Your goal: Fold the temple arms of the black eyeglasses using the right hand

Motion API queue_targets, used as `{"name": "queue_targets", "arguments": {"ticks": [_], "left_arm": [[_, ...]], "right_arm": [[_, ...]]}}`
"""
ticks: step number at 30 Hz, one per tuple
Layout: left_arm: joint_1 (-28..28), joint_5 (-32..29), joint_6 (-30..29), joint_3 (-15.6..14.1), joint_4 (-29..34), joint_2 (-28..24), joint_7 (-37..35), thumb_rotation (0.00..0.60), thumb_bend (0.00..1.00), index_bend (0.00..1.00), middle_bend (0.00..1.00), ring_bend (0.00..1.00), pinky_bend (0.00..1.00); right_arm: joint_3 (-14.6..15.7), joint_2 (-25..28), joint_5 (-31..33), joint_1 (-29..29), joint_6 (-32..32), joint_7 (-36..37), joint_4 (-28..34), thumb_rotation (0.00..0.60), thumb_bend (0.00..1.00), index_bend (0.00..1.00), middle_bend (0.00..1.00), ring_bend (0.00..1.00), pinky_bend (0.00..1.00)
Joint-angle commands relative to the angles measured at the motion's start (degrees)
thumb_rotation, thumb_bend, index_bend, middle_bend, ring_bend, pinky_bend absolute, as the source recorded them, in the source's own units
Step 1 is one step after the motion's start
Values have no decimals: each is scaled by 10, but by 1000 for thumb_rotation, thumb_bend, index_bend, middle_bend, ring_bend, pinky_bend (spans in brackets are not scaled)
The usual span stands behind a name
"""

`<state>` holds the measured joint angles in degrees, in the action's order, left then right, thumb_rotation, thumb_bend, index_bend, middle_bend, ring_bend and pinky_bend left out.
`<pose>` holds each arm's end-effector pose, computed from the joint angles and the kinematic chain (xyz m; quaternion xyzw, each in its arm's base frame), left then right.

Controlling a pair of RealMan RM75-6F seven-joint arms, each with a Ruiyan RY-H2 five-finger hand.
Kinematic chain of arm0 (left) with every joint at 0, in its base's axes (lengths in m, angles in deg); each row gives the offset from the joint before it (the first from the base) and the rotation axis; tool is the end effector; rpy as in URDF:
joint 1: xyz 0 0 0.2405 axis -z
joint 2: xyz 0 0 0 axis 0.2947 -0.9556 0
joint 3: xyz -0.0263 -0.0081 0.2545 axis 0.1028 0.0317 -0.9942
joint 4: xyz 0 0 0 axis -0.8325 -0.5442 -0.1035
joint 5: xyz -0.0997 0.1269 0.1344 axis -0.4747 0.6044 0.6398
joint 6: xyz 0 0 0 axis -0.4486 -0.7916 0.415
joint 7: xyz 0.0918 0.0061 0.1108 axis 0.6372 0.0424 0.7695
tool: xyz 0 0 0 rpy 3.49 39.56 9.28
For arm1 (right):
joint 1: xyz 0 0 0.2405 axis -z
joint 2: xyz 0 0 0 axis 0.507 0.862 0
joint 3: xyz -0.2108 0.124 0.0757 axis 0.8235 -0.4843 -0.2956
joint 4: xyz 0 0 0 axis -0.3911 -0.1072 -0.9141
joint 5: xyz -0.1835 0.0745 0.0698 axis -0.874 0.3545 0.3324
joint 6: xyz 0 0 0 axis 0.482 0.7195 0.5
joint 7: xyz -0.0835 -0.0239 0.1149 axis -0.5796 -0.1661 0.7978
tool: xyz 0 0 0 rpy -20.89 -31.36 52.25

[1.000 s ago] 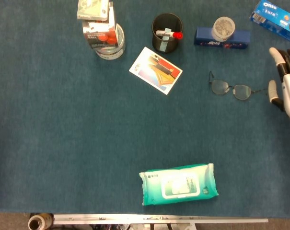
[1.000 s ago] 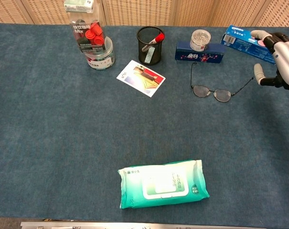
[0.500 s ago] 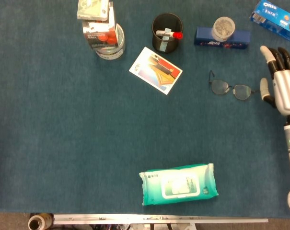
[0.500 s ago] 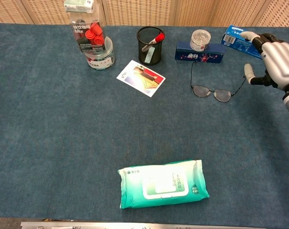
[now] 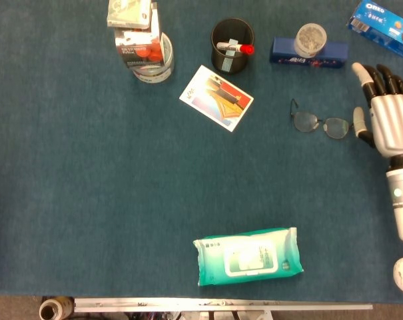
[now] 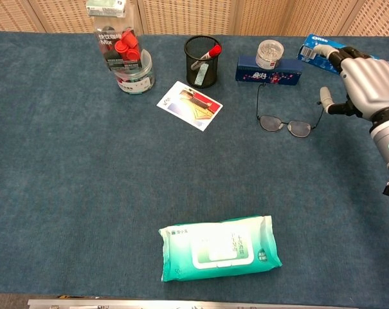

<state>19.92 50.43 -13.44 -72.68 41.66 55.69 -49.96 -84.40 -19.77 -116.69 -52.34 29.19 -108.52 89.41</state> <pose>-0.3127 0.1643 0.1805 -0.5961 -0.3604 -0.4198 0.5818 -0.2354 -0.2851 0.0151 0.6251 -0.3757 0.3854 0.5653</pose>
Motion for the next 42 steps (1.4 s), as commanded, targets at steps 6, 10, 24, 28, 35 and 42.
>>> {"name": "queue_targets", "arguments": {"ticks": [6,10,24,28,35,42], "left_arm": [[-1,1,-2,0,0,-1,-1,600,249,531,402,336,467],[-2,1,-3,0,0,-1,-2,600,249,531,402,336,467],[-3,1,-5,1,0,-3,-6,600,250,531,402,336,467],[-3,1,-5,1,0,-3,-7,600,249,531,401,336,467],[-4,1,-8,2,0,-4,-10,600,250,531,402,336,467],[-6,2,-11,2,0,-5,-12,600,249,531,401,336,467]], "right_arm": [[1,-6,4,-7,-6,-6,-5,600,506,116,165,97,187],[0,-8,7,-11,-9,-9,-7,600,506,117,165,98,187],[-2,-12,29,-25,-30,-24,-8,600,475,117,165,98,187],[-2,-14,33,-29,-34,-31,-11,600,461,116,165,98,187],[-1,-21,40,-34,-38,-40,-18,600,424,116,165,98,187],[2,-26,41,-37,-36,-46,-26,600,372,116,165,98,187]]}}
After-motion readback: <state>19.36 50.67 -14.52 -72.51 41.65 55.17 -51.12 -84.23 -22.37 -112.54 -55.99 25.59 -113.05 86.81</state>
